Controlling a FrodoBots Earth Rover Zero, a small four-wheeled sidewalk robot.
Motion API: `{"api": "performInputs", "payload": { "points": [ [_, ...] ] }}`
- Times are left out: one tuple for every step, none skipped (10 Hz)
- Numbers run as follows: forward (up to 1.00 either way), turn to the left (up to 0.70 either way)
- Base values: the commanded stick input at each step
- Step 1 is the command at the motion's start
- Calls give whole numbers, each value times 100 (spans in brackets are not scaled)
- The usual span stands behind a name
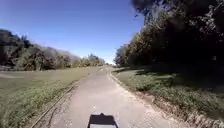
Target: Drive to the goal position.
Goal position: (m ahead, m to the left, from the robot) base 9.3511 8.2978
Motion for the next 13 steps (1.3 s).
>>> {"api": "performInputs", "payload": {
  "points": [
    [50,0],
    [50,0],
    [50,0],
    [50,0],
    [50,0],
    [50,0],
    [50,0],
    [50,0],
    [50,0],
    [50,0],
    [50,0],
    [50,0],
    [50,-17]
  ]
}}
